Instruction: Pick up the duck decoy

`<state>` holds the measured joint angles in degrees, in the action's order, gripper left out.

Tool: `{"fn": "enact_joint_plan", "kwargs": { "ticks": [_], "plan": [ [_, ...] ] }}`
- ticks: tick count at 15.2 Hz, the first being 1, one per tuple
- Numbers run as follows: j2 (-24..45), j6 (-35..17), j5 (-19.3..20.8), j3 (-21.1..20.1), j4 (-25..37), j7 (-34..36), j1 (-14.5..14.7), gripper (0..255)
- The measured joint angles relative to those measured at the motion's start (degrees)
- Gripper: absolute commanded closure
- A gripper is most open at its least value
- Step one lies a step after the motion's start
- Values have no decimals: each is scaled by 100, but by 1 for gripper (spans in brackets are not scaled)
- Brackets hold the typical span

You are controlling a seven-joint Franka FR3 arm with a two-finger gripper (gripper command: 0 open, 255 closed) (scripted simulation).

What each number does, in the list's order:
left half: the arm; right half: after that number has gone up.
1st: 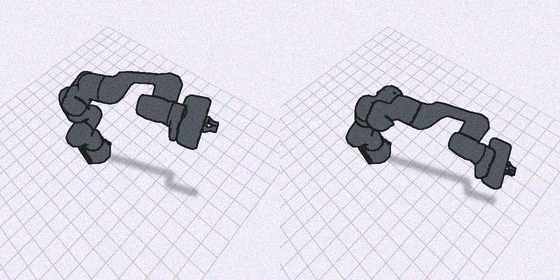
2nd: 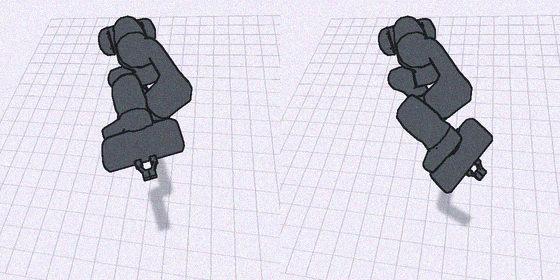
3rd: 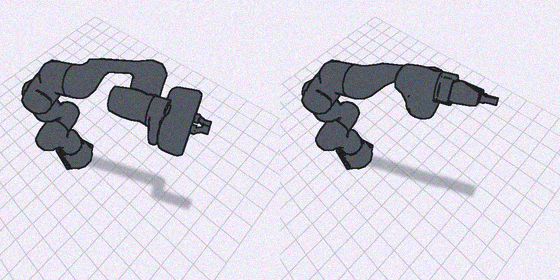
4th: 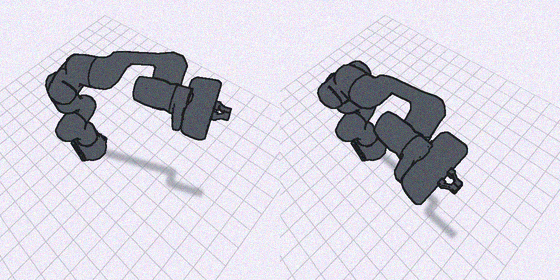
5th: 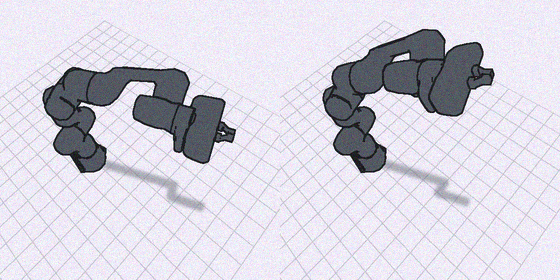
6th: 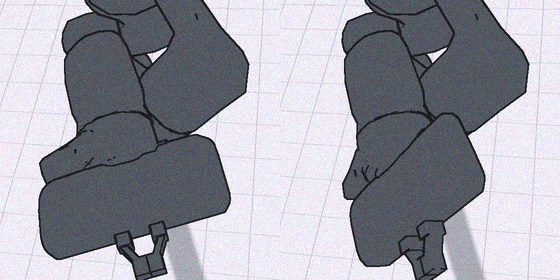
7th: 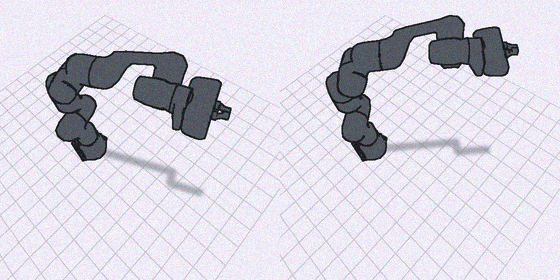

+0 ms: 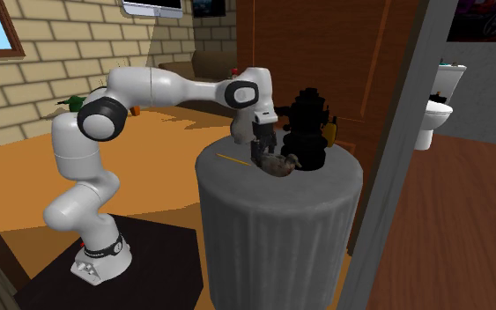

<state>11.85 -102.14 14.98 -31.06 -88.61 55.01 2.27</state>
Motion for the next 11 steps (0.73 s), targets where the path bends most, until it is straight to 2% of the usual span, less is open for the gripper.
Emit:
{"fn": "enact_joint_plan", "kwargs": {
  "ticks": [1, 11],
  "plan": [
    [-3, -26, 0, -1, -30, 9, 0, 255],
    [-17, -55, -2, -4, -59, 17, 1, 255]
  ]
}}
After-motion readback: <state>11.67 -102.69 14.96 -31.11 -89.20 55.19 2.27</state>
